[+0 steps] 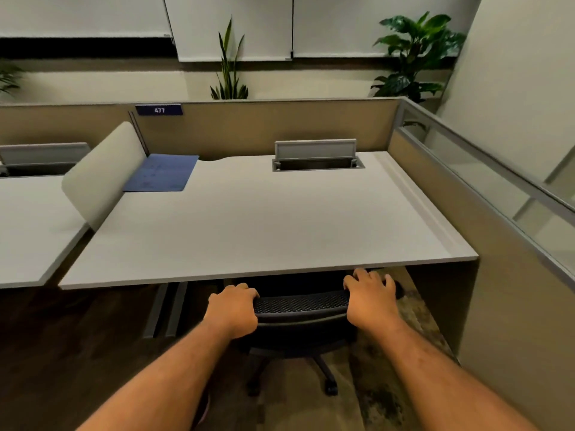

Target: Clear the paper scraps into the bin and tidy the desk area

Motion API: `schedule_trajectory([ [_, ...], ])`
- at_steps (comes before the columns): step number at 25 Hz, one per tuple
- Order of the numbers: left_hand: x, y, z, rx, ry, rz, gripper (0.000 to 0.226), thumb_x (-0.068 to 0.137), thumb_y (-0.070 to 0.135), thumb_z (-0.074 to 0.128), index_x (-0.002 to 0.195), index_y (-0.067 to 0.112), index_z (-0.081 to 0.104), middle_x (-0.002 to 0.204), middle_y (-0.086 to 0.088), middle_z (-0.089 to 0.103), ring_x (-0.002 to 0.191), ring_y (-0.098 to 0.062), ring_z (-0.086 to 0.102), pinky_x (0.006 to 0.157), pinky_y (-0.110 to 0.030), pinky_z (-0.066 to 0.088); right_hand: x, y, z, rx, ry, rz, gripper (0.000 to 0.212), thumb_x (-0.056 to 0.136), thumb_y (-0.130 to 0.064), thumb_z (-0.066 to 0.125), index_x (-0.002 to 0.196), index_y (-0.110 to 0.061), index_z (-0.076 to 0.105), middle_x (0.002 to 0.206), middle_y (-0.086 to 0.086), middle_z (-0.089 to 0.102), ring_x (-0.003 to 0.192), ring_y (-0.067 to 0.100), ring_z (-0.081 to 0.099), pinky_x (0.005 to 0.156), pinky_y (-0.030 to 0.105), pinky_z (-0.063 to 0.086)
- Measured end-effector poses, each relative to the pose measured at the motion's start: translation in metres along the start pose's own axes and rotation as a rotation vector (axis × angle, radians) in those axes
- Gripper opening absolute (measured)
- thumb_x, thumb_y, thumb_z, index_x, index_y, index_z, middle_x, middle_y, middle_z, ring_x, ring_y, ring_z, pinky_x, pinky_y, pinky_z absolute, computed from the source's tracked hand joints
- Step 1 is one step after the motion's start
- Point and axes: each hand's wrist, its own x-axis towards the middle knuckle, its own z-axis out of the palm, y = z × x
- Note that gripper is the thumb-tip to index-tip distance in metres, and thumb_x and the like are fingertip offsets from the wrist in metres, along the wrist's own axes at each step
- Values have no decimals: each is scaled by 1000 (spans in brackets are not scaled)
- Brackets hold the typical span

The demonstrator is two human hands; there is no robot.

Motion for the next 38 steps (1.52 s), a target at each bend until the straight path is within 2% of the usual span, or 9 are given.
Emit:
schedule_trajectory([
  [2,12,0,0,15,-8,5,61,76,28,51,137,37,57,132,6,57,124,-24,54,103,-54,45,10,-3,0,5,-6,58,58,73,-17,59,128,-36,56,146,3,45,138,30,40,121,64,14],
  [5,30,7,-8,84,23,-14,58,79,21,53,136,32,57,133,2,59,124,-27,56,104,-55,43,24,-2,-8,-2,-6,84,59,74,-17,61,130,-34,58,144,4,45,135,28,43,121,64,15],
  [10,45,16,-14,155,66,-98,43,87,17,54,130,26,57,128,-1,59,121,-27,53,97,-49,49,46,3,-12,17,13,33,58,73,-17,55,130,-31,59,137,0,50,129,26,47,120,65,18],
  [15,53,30,-24,224,137,-207,38,91,14,59,127,26,58,129,-1,58,122,-25,54,99,-44,44,68,12,-17,63,42,-59,62,78,-17,63,137,-33,54,150,0,42,136,27,43,121,66,17],
  [18,53,35,-21,163,153,-218,36,89,26,65,125,24,60,125,-1,60,119,-24,56,94,-40,48,75,21,-17,57,30,-99,63,82,-33,72,142,-34,51,157,0,37,140,27,41,122,65,17],
  [21,49,36,-18,101,180,-190,45,87,41,68,127,25,58,129,1,61,123,-22,54,95,-39,50,78,27,-16,30,35,-109,64,83,-48,74,142,-32,52,159,0,36,142,27,40,121,65,17],
  [24,45,35,-12,75,215,-136,66,87,49,70,145,24,50,147,0,54,139,-24,46,109,-42,47,78,31,-16,25,51,-118,63,84,-53,74,140,-32,54,158,-1,38,142,26,39,121,66,17],
  [34,30,25,-16,104,218,-53,88,89,47,69,162,22,27,167,-3,35,156,-26,26,128,-48,25,51,21,-21,51,59,-118,75,81,-65,68,144,-30,48,151,-3,45,140,22,44,124,65,15],
  [38,14,12,-25,115,203,11,103,89,45,72,167,21,9,175,-3,14,163,-26,4,132,-50,10,26,7,-26,111,44,-103,95,79,-73,62,158,-30,32,166,-1,31,154,22,27,124,69,8],
])
